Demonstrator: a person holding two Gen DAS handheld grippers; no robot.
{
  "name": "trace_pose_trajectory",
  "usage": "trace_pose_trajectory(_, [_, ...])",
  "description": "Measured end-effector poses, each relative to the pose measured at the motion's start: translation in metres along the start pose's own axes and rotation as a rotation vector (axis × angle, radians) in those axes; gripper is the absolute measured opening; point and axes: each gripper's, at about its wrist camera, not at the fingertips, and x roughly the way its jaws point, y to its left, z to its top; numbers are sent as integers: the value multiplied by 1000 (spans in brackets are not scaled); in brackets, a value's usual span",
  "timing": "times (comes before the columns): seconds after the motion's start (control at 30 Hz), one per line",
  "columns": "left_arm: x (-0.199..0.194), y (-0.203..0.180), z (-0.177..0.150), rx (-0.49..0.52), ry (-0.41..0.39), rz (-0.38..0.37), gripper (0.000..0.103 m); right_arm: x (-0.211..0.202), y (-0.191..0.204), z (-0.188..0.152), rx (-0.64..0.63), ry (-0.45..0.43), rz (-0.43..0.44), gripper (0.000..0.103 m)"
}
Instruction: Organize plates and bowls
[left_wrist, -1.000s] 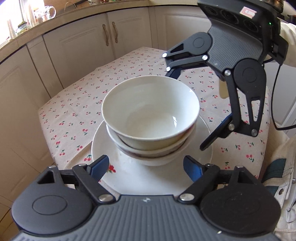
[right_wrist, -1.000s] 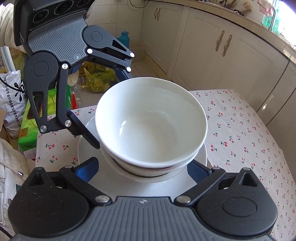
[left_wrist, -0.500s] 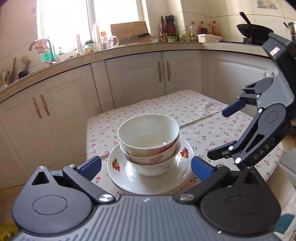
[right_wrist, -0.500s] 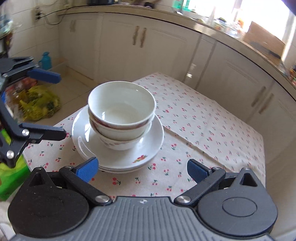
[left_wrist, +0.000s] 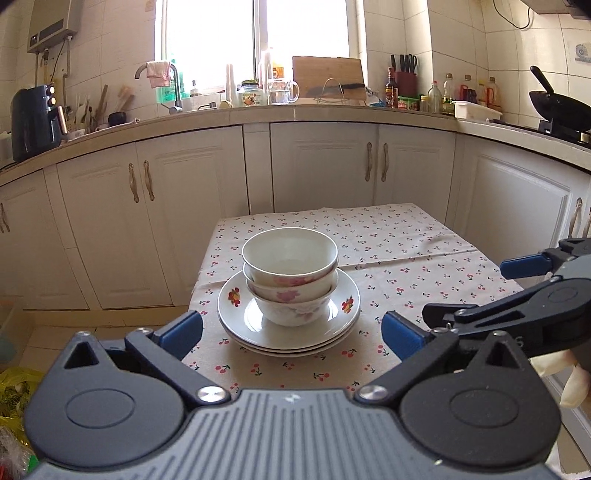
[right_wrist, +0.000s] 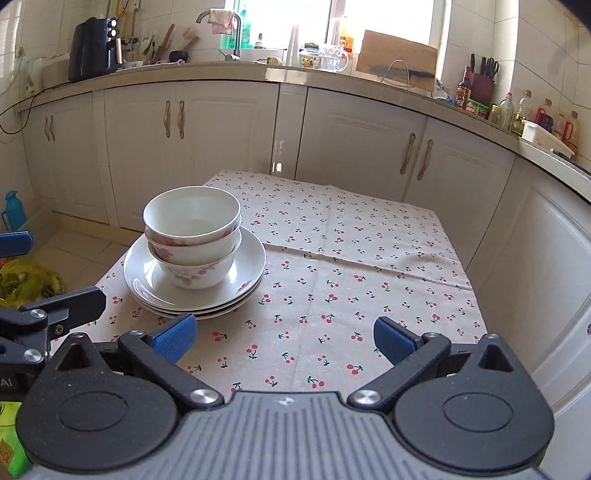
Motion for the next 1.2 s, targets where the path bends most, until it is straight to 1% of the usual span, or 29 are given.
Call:
trace_pose_trajectory(0.1, [-4,1,0,-32,0,-20,102,-6,0,-2,4,-15,-9,103])
trace_pose_trajectory(0.43, [-9,-1,0,-75,-9,-22,102,-14,-1,-4,25,-50,-33,103])
trace_pose_trajectory(1.2, [-7,-3,1,-90,1,-26,102,-17,-4,-3,42,-55,-44,103])
